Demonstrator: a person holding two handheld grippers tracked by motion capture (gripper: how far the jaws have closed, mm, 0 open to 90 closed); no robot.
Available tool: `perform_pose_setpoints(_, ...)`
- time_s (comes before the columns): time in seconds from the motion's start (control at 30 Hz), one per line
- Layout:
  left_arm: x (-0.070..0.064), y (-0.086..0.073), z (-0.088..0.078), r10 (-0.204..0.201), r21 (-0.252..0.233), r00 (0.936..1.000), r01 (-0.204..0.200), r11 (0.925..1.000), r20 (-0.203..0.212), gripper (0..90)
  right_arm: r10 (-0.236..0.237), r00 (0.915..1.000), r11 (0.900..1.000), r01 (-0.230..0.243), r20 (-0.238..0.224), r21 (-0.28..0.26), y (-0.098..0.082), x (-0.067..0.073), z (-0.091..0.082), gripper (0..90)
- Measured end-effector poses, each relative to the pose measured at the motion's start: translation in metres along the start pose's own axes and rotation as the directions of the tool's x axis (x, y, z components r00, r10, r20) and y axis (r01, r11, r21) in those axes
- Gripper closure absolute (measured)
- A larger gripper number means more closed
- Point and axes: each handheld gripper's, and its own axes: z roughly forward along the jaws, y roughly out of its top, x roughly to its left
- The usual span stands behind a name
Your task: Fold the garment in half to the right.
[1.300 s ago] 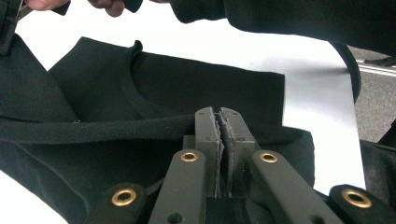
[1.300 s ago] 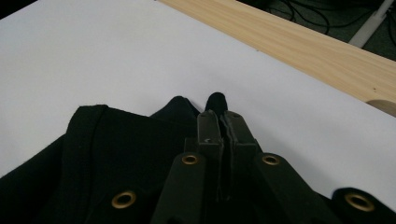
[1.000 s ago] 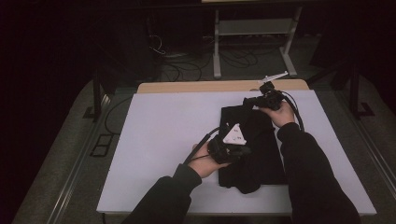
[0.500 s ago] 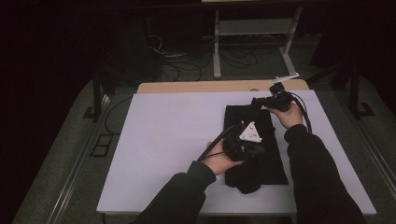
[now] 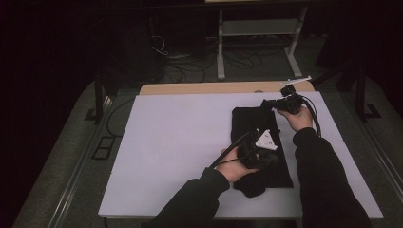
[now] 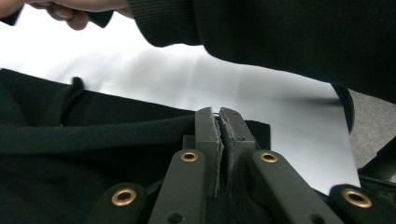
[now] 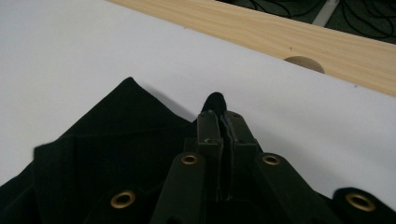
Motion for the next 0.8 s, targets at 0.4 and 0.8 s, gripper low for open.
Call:
perform_pose_setpoints(0.4,-0.005,-0.007,0.021,-0.012,0.023,0.9989,0.011,0.9997,0.045,85.7,0.060,0.9982,0.998,-0.060,-0.006,-0.001,-0.008,-0.014,0.008,85.0)
perform_pose_setpoints(0.8,-0.011,-0.008,0.034,-0.016,0.069,0.9972,0.011,0.9976,0.073,85.7,0.083,0.9965,0.997,-0.083,0.000,0.001,-0.018,-0.025,0.007,84.7)
